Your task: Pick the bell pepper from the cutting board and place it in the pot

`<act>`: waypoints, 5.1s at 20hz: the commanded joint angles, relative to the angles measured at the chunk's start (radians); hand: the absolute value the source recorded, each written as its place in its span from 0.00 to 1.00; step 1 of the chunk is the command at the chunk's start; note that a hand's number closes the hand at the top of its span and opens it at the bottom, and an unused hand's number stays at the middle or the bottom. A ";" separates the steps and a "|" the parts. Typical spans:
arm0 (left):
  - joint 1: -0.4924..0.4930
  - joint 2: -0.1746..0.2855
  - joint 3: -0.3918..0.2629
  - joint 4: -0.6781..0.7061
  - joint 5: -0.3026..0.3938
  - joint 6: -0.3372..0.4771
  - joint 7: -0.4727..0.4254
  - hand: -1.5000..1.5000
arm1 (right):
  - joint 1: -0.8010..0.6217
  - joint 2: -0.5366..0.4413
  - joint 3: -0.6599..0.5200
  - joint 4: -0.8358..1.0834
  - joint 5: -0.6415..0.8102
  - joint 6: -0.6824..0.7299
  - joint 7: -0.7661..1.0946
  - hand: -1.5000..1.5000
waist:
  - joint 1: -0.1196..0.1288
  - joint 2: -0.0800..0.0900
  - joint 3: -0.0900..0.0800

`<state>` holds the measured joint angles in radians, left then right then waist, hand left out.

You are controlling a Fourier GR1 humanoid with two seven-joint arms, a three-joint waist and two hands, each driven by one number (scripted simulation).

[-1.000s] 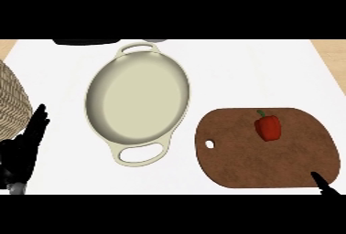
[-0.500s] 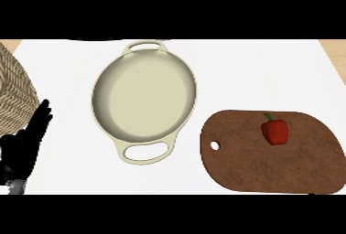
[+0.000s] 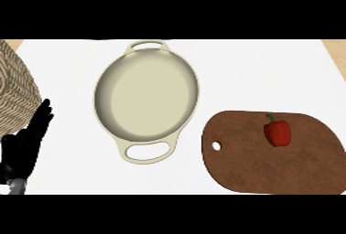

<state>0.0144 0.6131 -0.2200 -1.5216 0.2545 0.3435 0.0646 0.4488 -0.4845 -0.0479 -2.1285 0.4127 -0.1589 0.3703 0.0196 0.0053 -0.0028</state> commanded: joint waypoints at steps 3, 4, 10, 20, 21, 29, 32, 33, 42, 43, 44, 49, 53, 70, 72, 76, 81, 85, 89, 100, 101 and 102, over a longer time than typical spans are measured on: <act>0.040 -0.040 0.024 0.038 -0.030 -0.032 -0.059 0.50 | -0.161 -0.011 0.077 -0.027 0.024 0.160 0.244 0.00 | -0.013 -0.005 0.002; -0.031 -0.062 0.014 0.045 -0.057 -0.002 0.011 0.50 | -0.221 0.018 0.123 -0.018 0.066 0.155 0.286 0.00 | -0.015 -0.004 0.002; -0.006 -0.089 0.037 -0.003 -0.105 -0.023 0.059 0.50 | -0.311 0.064 0.146 0.099 0.141 0.218 0.339 0.00 | -0.018 -0.005 0.003; -0.009 -0.086 0.176 0.058 -0.117 -0.140 0.017 0.50 | -0.530 0.139 0.131 0.284 0.186 0.308 0.415 0.00 | -0.013 -0.004 0.003; 0.039 -0.134 0.134 -0.016 -0.154 -0.124 0.025 0.50 | -0.468 0.165 0.148 0.282 0.222 0.281 0.378 0.00 | -0.016 -0.005 0.003; -0.015 -0.175 0.226 0.022 -0.203 -0.197 0.049 0.50 | -0.456 0.195 0.102 0.283 0.266 0.322 0.361 0.00 | -0.021 -0.006 0.003; -0.056 -0.192 0.243 0.060 -0.214 -0.217 0.066 0.50 | -0.487 0.212 0.072 0.421 0.283 0.268 0.268 0.00 | -0.020 -0.005 0.003; 0.069 -0.186 0.245 -0.055 -0.230 -0.204 0.062 0.50 | -0.513 0.219 0.068 0.459 0.291 0.258 0.255 0.00 | -0.015 -0.006 0.003; -0.022 -0.237 0.281 0.009 -0.275 -0.254 0.082 0.50 | -0.538 0.229 0.095 0.517 0.346 0.276 0.156 1.00 | -0.018 -0.005 0.003; -0.033 -0.275 0.266 0.051 -0.301 -0.229 0.036 0.50 | -0.579 0.198 0.045 0.601 0.322 0.279 0.100 1.00 | -0.018 -0.004 0.003; -0.007 -0.231 0.310 -0.021 -0.262 -0.278 0.106 0.50 | -0.567 0.205 0.052 0.545 0.334 0.286 0.121 1.00 | -0.017 -0.006 0.003; 0.016 -0.259 0.338 -0.028 -0.295 -0.306 0.071 0.50 | -0.565 0.212 0.029 0.470 0.329 0.350 0.158 1.00 | -0.019 -0.006 0.003; -0.014 -0.286 0.249 -0.027 -0.310 -0.287 0.058 0.50 | -0.650 0.372 0.546 0.471 0.480 0.474 0.113 1.00 | 0.085 0.004 -0.005; -0.050 -0.271 0.282 0.002 -0.310 -0.287 0.091 0.50 | -1.191 0.484 1.141 0.399 0.439 0.360 0.599 1.00 | 0.039 -0.015 0.001; 0.002 -0.283 0.258 -0.007 -0.330 -0.283 0.062 0.50 | -1.270 0.484 1.113 0.360 0.503 0.335 0.664 1.00 | 0.036 -0.021 0.001; -0.051 -0.283 0.277 -0.010 -0.321 -0.272 0.111 0.50 | -1.413 0.484 1.055 0.350 0.442 0.255 0.751 1.00 | 0.031 -0.014 0.001; -0.042 -0.293 0.266 -0.013 -0.333 -0.271 0.106 0.50 | -1.545 0.484 0.949 0.434 0.326 0.120 0.775 1.00 | 0.030 -0.009 0.001; -0.020 -0.309 0.257 -0.008 -0.346 -0.266 0.070 0.50 | -1.633 0.484 0.918 0.518 0.289 0.004 0.773 1.00 | 0.028 -0.007 0.000; 0.006 -0.309 0.278 0.030 -0.341 -0.276 0.006 0.50 | -1.676 0.484 0.907 0.657 0.247 -0.090 0.703 1.00 | 0.021 -0.003 0.000; -0.015 -0.298 0.284 -0.053 -0.340 -0.291 0.108 0.50 | -1.841 0.484 0.777 1.161 0.061 -0.224 0.320 1.00 | 0.042 0.006 0.001; -0.053 -0.299 0.300 0.002 -0.335 -0.296 0.078 0.50 | -1.768 0.484 0.811 1.126 0.059 -0.231 0.289 1.00 | 0.015 0.002 0.001; 0.027 -0.287 0.316 -0.025 -0.314 -0.316 0.036 0.50 | -1.860 0.485 0.706 1.215 0.041 -0.153 0.246 1.00 | 0.026 0.003 0.001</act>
<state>-0.0012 0.3201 0.0804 -1.5344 -0.0732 0.0442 0.1304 -1.3572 -0.0004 0.7288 -1.0609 0.5069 -0.3321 0.7343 0.0439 0.0074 -0.0017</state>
